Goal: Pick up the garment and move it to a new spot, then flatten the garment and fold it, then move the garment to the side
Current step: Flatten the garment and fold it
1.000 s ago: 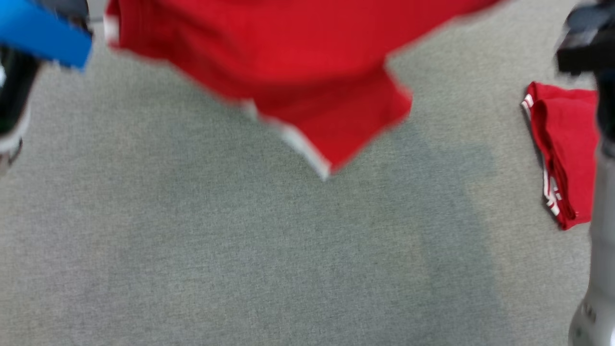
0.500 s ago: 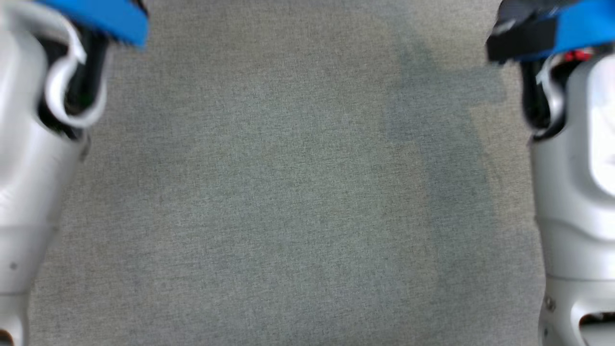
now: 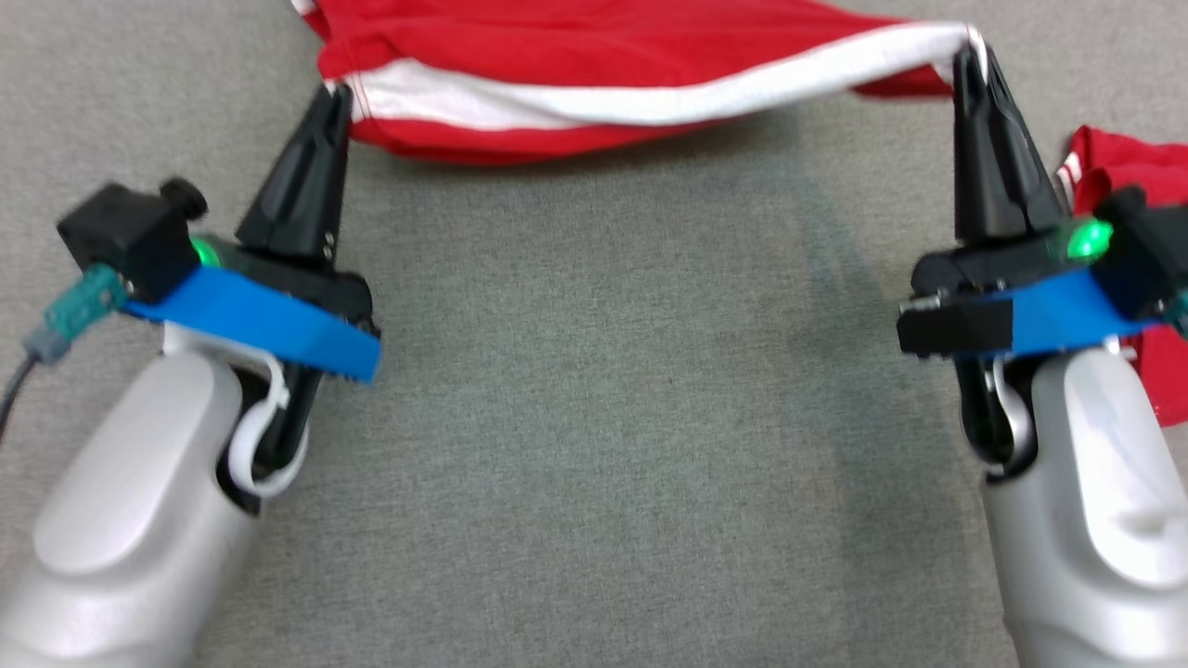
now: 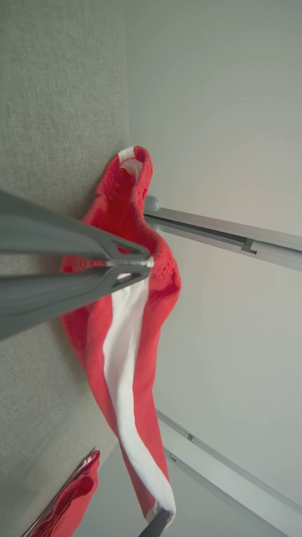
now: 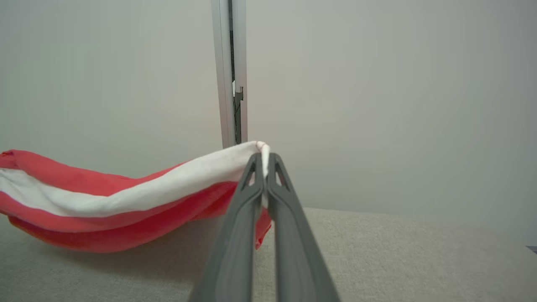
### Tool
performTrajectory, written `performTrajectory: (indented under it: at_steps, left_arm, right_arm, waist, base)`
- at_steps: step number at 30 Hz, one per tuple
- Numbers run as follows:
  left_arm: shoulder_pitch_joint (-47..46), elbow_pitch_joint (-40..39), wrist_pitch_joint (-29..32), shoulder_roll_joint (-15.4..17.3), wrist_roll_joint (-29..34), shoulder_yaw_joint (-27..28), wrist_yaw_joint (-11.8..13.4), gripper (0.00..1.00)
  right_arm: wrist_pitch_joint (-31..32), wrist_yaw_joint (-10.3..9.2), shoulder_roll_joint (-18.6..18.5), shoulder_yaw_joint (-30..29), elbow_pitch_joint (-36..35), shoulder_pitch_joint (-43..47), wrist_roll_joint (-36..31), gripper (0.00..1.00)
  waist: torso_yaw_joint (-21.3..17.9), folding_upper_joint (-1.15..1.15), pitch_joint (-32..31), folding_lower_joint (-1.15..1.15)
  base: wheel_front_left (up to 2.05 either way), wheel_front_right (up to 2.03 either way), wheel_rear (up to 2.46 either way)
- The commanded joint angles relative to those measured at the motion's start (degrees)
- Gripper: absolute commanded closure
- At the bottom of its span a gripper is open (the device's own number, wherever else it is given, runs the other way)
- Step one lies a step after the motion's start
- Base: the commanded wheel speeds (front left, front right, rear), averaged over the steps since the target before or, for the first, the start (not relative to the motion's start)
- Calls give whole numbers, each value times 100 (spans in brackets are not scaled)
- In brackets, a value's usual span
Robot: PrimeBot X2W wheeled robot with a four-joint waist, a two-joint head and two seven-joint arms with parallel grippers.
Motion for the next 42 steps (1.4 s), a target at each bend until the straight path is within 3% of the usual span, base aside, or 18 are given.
performTrajectory:
  at_steps: [1, 13, 19, 22, 26, 32, 42]
  left_arm:
    - [257, -225, -38, 0, 80, 110, 47, 100]
    - [2626, -2066, -40, 64, 628, 513, 609, 100]
    - [3630, -2976, 110, 228, 548, 427, 1022, 100]
    - [3914, -3138, 224, 174, 426, 324, 1114, 100]
    - [3978, -2980, 310, -56, 286, 148, 1111, 100]
    - [3416, -2318, 401, -427, 177, 131, 1090, 100]
    - [2019, -1098, 643, -917, 133, 335, 1253, 100]
  right_arm:
    - [-19, -2, 0, -53, -248, 308, 56, 100]
    - [-19, -1, 8, -125, -2024, 2345, 127, 100]
    - [151, -1, 8, -216, -2758, 3327, 68, 100]
    - [298, -1, 8, -300, -2891, 3548, 71, 100]
    - [364, -2, -16, -495, -2583, 3359, -132, 100]
    - [464, -2, -397, -512, -1593, 2409, -219, 100]
    - [983, -2, -1132, 213, 710, -5, 29, 100]
  waist:
    - [-56, 0, -189, -1]
    - [-302, 0, -1493, -1]
    - [-217, 0, -1654, -1]
    - [-97, 0, -1594, -1]
    - [87, 0, -1413, -1]
    - [369, 0, -966, -1]
    - [701, 0, -112, -1]
  base:
    - [0, 0, 0]
    - [0, 0, 0]
    - [0, 0, 0]
    - [0, 0, 0]
    - [0, 0, 0]
    - [0, 0, 0]
    - [0, 0, 0]
